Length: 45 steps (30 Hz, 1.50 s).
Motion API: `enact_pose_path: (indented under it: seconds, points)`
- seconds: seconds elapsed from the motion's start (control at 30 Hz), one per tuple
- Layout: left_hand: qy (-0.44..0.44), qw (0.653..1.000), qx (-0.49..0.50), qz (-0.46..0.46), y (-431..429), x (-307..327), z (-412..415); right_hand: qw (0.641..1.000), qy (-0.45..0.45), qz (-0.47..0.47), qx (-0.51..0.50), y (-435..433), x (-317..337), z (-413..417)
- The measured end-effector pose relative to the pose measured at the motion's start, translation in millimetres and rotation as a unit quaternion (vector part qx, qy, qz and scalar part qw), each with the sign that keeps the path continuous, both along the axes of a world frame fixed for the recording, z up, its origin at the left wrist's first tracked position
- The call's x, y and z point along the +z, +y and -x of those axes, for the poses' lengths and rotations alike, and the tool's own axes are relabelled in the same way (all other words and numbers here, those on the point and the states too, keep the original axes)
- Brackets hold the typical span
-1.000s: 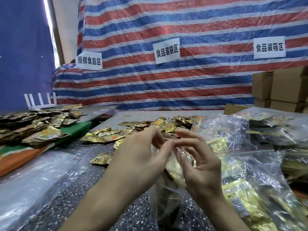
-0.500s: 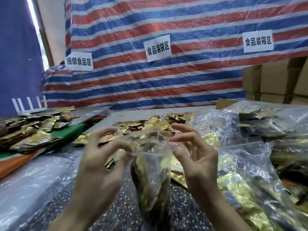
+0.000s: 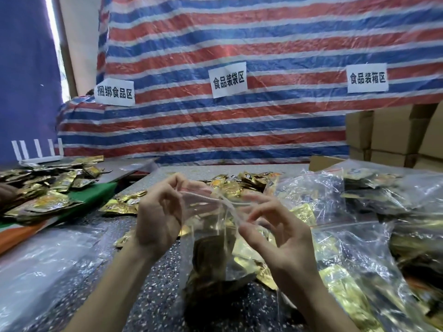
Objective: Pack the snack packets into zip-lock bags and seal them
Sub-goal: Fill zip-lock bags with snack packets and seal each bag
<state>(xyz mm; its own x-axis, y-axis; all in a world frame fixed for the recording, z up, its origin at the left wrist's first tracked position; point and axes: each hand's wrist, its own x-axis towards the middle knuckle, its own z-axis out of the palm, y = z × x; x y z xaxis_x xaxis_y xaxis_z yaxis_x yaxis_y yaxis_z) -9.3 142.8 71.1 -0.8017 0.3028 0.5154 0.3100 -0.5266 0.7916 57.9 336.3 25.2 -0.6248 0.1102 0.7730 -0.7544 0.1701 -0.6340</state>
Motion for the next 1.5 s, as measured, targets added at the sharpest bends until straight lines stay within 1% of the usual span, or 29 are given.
enact_pose_path:
  seconds: [0.1,0.17,0.2,0.3,0.4,0.47,0.53,0.57,0.6,0.67,0.73,0.77,0.8,0.83,0.9,0.97,1.03,1.07,1.1,1.13,1.17,1.2,1.3,1.37,1.43,1.5]
  points:
    - [0.027,0.999,-0.032,-0.020,2.4,-10.4,3.1,0.999,-0.011,0.047,-0.006,0.3,1.0,2.5]
    - [0.049,0.998,-0.028,-0.033,4.8,-23.1,3.6,0.997,-0.034,0.068,-0.026,1.5,0.9,3.3]
    - [0.071,0.997,0.001,-0.026,5.8,-30.0,2.7,0.995,-0.055,0.075,-0.040,2.4,0.6,3.7]
    - [0.155,0.981,0.103,0.043,9.5,-43.3,-2.7,0.988,-0.110,0.092,-0.053,5.7,-1.3,6.0]
    - [0.170,0.974,0.133,0.073,8.7,-46.0,-12.1,0.986,-0.124,0.103,-0.053,7.1,-3.5,8.5]
    - [0.189,0.956,0.191,0.117,8.4,-46.3,-15.3,0.984,-0.122,0.118,-0.048,8.6,-4.4,11.3]
    - [0.194,0.937,0.238,0.165,8.5,-47.5,-16.0,0.980,-0.120,0.159,-0.011,10.1,-4.1,12.8]
    - [0.190,0.932,0.245,0.186,7.9,-47.7,-16.1,0.978,-0.117,0.174,0.009,11.2,-3.3,13.1]
    - [0.186,0.931,0.237,0.208,6.7,-47.4,-17.1,0.977,-0.115,0.177,0.019,12.1,-2.8,13.1]
    - [0.179,0.935,0.187,0.243,3.7,-46.6,-19.1,0.981,-0.109,0.159,0.014,12.1,-2.6,11.9]
    - [0.155,0.941,0.106,0.280,1.3,-45.5,-21.0,0.986,-0.099,0.132,-0.020,10.0,-5.0,11.2]
    - [0.133,0.939,0.055,0.311,1.9,-44.9,-23.1,0.988,-0.092,0.116,-0.046,8.6,-7.0,11.6]
    - [0.108,0.928,0.007,0.356,3.6,-45.0,-25.5,0.989,-0.085,0.095,-0.072,7.1,-9.0,11.8]
    - [0.088,0.907,-0.032,0.411,6.2,-45.7,-28.1,0.990,-0.080,0.075,-0.093,5.3,-10.4,11.9]
    - [0.067,0.849,-0.075,0.519,13.1,-47.7,-34.6,0.989,-0.075,0.050,-0.119,1.9,-12.0,11.4]
    - [0.087,0.794,-0.058,0.599,21.5,-48.5,-41.4,0.988,-0.062,0.050,-0.133,-0.1,-13.0,11.3]
    - [0.135,0.745,-0.001,0.653,28.8,-48.9,-47.6,0.987,-0.045,0.054,-0.144,-1.6,-13.8,12.1]
    - [0.169,0.725,0.026,0.667,31.6,-49.9,-49.8,0.987,-0.037,0.054,-0.147,-2.1,-13.8,12.3]
    - [0.205,0.714,0.044,0.668,33.6,-51.5,-51.0,0.987,-0.033,0.053,-0.148,-2.1,-13.9,12.7]
    - [0.230,0.720,0.048,0.653,34.3,-52.4,-51.5,0.987,-0.034,0.050,-0.150,-1.6,-14.1,13.2]
    - [0.237,0.738,0.040,0.630,33.4,-52.7,-50.6,0.987,-0.043,0.044,-0.149,-0.9,-13.9,13.5]
    - [0.225,0.766,0.025,0.601,30.6,-52.5,-48.3,0.987,-0.056,0.037,-0.144,0.1,-13.5,13.5]
    - [0.142,0.855,-0.027,0.498,17.4,-47.4,-40.6,0.988,-0.123,-0.004,-0.094,4.0,-11.9,14.4]
    - [0.094,0.908,-0.033,0.406,10.7,-44.2,-37.7,0.987,-0.135,-0.061,-0.056,6.8,-11.5,14.7]
    - [0.053,0.952,-0.020,0.302,8.1,-40.8,-35.0,0.983,-0.146,-0.109,0.002,9.0,-11.1,14.2]
    - [-0.007,0.982,-0.011,0.190,6.1,-38.7,-31.2,0.971,-0.183,-0.128,0.088,10.7,-10.7,12.9]
